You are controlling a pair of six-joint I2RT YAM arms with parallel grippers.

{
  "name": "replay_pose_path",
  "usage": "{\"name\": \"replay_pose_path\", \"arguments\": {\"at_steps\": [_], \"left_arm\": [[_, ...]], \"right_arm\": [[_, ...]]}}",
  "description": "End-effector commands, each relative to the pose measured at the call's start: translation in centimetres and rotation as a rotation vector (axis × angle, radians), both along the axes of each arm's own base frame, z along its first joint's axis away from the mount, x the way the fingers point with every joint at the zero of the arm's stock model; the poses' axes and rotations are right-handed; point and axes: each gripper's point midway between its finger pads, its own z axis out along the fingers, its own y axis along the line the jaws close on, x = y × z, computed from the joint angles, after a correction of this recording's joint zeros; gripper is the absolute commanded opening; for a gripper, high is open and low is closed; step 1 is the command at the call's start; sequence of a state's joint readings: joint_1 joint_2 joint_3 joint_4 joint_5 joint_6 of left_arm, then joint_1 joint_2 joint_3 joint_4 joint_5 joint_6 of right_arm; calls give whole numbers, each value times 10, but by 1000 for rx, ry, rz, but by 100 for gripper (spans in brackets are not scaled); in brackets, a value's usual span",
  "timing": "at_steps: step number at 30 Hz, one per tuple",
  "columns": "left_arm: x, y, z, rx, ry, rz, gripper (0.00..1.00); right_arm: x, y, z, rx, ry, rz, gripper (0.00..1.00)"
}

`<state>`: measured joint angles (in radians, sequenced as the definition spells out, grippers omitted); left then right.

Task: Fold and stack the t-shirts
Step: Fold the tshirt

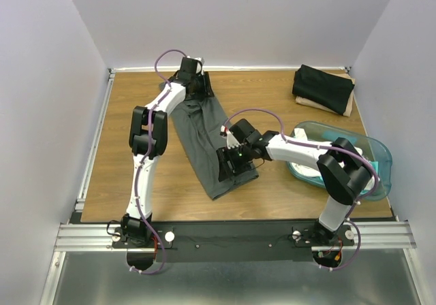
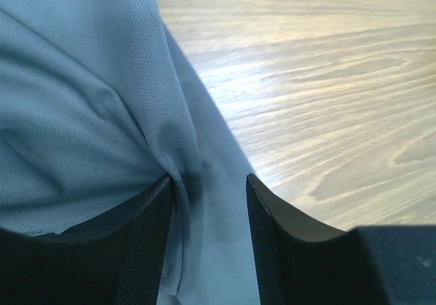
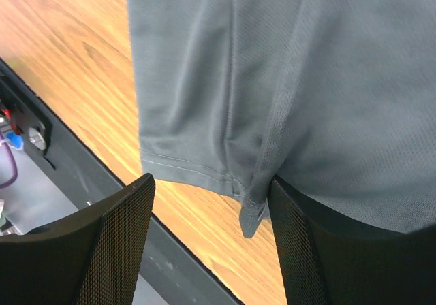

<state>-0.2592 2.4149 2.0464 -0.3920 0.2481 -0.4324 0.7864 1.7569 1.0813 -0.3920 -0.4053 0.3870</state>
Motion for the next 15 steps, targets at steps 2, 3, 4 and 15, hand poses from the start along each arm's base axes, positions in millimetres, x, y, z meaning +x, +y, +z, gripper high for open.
{"name": "replay_pose_path", "arguments": {"at_steps": [2,3,4,15], "left_arm": [[6,-1,67,-20,-119,-14,55],[4,1,81,-14,-139,-13,55],[2,1,88,-14,-144,-16,55],[-40,33,57,100,-34,55,55]], "right_arm": [[2,13,25,57,-25,31,74],[0,14,23,59,-10,37,74],[-1,14,22,61,-1,42,74],[-13,17,20,59,29,85,74]]}}
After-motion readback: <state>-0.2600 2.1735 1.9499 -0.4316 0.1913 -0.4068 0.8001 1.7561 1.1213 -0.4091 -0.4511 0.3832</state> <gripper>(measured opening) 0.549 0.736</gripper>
